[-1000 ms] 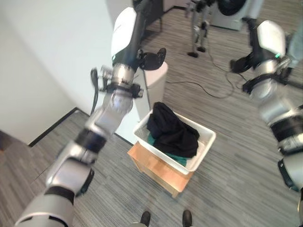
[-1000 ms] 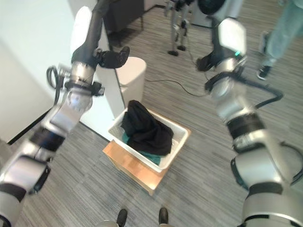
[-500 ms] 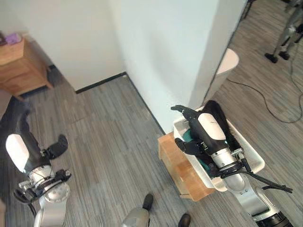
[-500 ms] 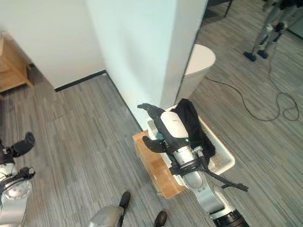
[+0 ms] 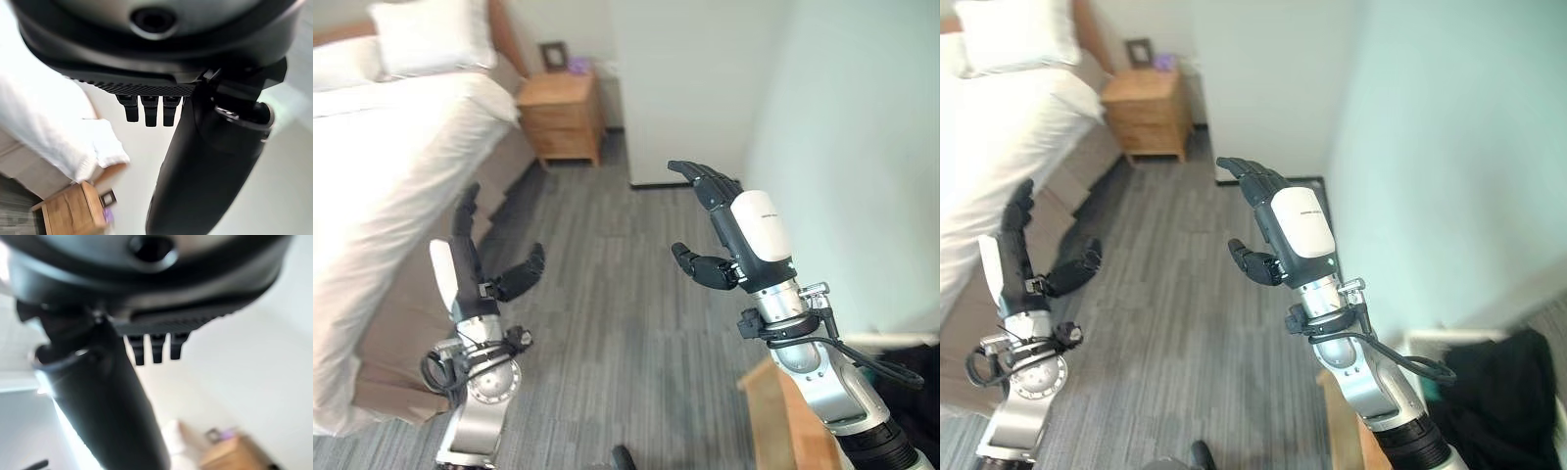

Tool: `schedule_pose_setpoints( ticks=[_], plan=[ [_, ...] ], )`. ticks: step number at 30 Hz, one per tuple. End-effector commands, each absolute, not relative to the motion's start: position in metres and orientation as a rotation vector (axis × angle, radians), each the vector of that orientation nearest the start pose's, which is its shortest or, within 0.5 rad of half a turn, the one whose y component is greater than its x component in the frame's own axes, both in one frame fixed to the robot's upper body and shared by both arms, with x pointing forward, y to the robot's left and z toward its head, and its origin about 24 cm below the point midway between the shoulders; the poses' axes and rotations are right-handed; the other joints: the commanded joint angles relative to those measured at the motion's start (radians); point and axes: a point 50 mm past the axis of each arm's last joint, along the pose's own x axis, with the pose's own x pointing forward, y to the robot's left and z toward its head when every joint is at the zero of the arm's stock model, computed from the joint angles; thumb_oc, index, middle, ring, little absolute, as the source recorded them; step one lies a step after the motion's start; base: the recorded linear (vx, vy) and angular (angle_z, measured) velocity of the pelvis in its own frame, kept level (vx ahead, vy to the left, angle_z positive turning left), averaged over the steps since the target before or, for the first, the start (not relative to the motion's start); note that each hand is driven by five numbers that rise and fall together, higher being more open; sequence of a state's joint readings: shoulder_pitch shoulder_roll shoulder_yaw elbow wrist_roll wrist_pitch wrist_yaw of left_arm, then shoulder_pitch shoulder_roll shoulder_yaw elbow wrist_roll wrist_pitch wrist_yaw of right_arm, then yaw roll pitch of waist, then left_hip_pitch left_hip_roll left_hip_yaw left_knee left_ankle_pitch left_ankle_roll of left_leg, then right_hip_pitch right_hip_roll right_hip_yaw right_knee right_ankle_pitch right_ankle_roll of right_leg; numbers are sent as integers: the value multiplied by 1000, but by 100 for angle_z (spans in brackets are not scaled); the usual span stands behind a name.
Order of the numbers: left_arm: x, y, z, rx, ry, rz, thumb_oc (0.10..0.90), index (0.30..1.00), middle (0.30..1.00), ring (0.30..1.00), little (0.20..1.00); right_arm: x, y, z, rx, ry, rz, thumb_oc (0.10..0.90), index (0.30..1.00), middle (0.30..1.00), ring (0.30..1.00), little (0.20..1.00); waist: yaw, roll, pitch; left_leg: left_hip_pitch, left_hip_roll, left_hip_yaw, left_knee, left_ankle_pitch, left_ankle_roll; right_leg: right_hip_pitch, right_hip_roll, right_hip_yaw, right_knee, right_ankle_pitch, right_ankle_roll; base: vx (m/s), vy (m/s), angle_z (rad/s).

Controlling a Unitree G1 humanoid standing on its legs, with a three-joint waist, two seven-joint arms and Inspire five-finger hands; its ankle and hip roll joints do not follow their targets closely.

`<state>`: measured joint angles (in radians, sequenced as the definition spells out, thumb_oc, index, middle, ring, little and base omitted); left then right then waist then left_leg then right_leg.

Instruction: Pick up bed clothes into laundry basket.

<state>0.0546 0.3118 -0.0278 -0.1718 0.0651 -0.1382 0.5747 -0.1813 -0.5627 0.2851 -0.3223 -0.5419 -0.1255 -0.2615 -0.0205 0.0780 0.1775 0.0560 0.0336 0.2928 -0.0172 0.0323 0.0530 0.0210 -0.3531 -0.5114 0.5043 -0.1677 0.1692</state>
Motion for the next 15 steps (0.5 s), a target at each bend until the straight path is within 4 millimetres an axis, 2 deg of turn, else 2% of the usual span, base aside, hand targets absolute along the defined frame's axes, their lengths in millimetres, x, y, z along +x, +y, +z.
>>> schedule_pose_setpoints(
  ticks=[1,2,3,4,5,6,7,8,9,10,13,15],
  plan=[
    [235,211,154,186,-661,418,800,900,900,900,900,257,-127,201,-905,-973,5,800,900,900,900,900,27,-63,-21,87,78,-116,-64,-102,-105,-115,128,336,-273,133,13,93,-121,214],
    [238,208,153,161,-656,400,800,900,900,900,900,258,-127,202,-898,-976,-6,800,900,900,900,900,27,-70,-21,75,69,-169,-69,-102,-105,-106,143,398,-305,132,7,60,-91,202],
    [238,208,153,161,-656,400,800,900,900,900,900,259,-127,202,-898,-976,-6,800,900,900,900,900,26,-70,-22,73,69,-170,-69,-101,-105,-106,143,397,-307,133,7,115,-193,249],
    [243,202,155,75,-651,345,800,900,900,900,900,262,-134,202,-895,-960,-46,800,900,900,900,900,19,-87,-23,41,57,-270,-70,-91,-115,-100,169,510,-372,133,3,29,-145,202],
    [243,202,156,75,-651,345,800,900,900,900,900,262,-133,202,-895,-961,-46,800,900,900,900,900,17,-88,-21,34,57,-271,-70,-78,-115,-106,169,509,-374,145,2,126,-258,281],
    [249,195,153,38,-626,295,800,900,900,900,900,267,-147,193,-916,-895,-89,800,900,900,900,900,-6,-106,-17,19,37,-378,-70,-73,-114,-107,228,687,-411,132,-1,110,-165,220],
    [252,191,151,37,-610,259,800,900,900,900,900,270,-153,186,-917,-849,-102,800,900,900,900,900,-19,-115,-19,6,22,-428,-70,-78,-114,-106,260,781,-433,131,-1,167,-157,350],
    [252,191,150,36,-609,256,800,900,900,900,900,271,-153,186,-916,-848,-104,800,900,900,900,900,-22,-116,-20,8,21,-433,-70,-82,-113,-102,258,777,-433,126,-2,106,-124,262],
    [253,189,149,17,-598,234,800,900,900,900,900,272,-156,182,-905,-820,-103,800,900,900,900,900,-30,-126,-19,-3,10,-481,-70,-78,-115,-98,294,871,-457,127,-6,42,-197,232],
    [254,192,144,9,-569,198,800,900,900,900,900,274,-158,178,-860,-785,-87,800,900,900,900,900,-28,-137,-18,-3,3,-515,-70,-86,-124,-83,284,879,-492,144,-15,30,-199,93],
    [251,198,140,14,-547,204,800,900,900,900,900,276,-155,175,-800,-760,-48,800,900,900,900,900,-27,-143,-22,-3,6,-527,-70,-83,-130,-55,265,851,-527,158,-19,36,-216,140],
    [243,215,129,20,-492,246,800,900,900,900,900,283,-151,164,-639,-668,14,800,900,900,900,900,12,-139,-31,-4,36,-537,-70,-68,-155,-15,261,805,-582,170,-28,23,-360,51]
  ],
)
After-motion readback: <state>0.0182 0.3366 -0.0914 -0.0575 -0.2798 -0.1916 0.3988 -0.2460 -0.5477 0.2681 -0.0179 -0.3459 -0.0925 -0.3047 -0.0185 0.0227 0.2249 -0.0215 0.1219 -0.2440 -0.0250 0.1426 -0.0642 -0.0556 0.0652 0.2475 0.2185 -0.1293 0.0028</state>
